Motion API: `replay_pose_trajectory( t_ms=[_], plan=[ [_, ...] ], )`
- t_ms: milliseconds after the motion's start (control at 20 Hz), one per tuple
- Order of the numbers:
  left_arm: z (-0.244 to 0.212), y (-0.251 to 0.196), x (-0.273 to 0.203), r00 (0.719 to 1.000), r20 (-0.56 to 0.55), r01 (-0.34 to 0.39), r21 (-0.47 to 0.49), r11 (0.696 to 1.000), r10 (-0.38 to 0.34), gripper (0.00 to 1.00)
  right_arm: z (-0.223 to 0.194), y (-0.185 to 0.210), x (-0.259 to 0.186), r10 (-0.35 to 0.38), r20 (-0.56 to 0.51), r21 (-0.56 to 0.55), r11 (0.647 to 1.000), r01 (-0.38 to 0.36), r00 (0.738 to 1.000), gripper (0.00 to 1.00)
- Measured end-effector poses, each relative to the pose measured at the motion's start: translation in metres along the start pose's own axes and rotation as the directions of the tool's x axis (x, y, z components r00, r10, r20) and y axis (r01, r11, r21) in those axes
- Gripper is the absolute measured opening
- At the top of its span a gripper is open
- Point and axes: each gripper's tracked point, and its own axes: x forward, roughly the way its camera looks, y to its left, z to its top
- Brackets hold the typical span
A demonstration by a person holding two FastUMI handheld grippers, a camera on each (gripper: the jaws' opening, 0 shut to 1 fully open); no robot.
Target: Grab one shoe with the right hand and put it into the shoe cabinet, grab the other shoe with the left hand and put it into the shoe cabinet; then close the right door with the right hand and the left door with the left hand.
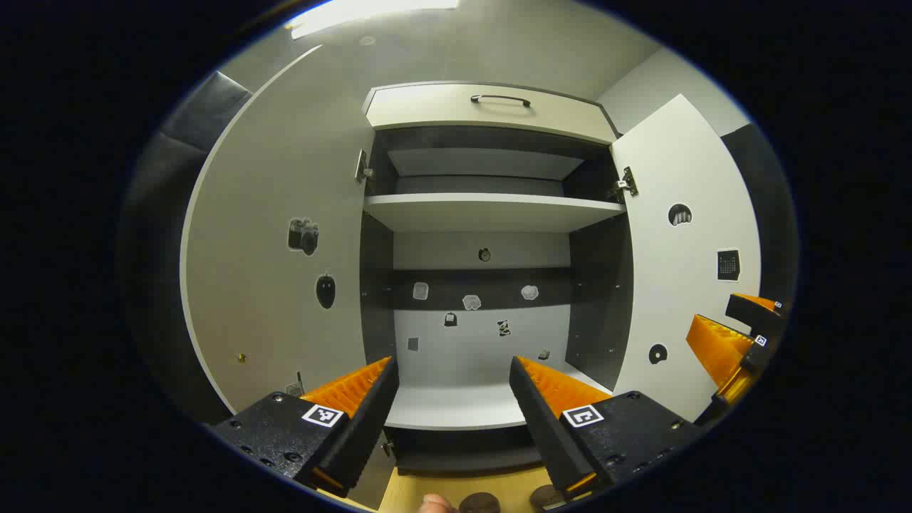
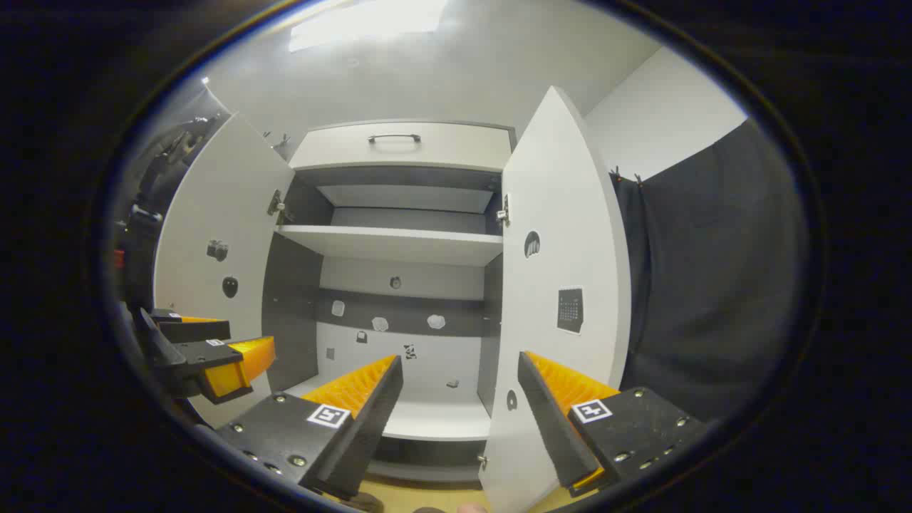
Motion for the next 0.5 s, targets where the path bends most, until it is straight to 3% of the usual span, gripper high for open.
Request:
replay_pose_trajectory(
  t_ms=[150,400,500],
  plan=[
    [-0.001,0.006,-0.001,1.0,-0.005,-0.003,-0.007,1.0,0.003,0.96,-0.005,0.005,-0.001,0.008,-0.011,0.007,1.0,-0.008,1.0,0.97],
    [-0.002,0.015,-0.001,1.0,-0.011,-0.007,-0.006,1.0,0.007,0.92,-0.011,0.011,-0.003,0.004,-0.021,0.003,1.0,-0.004,1.0,0.93],
    [-0.003,0.018,0.0,1.0,-0.011,-0.006,-0.005,1.0,0.006,0.96,-0.016,0.014,-0.003,0.006,-0.028,0.005,1.0,-0.006,1.0,0.93]
  ],
)
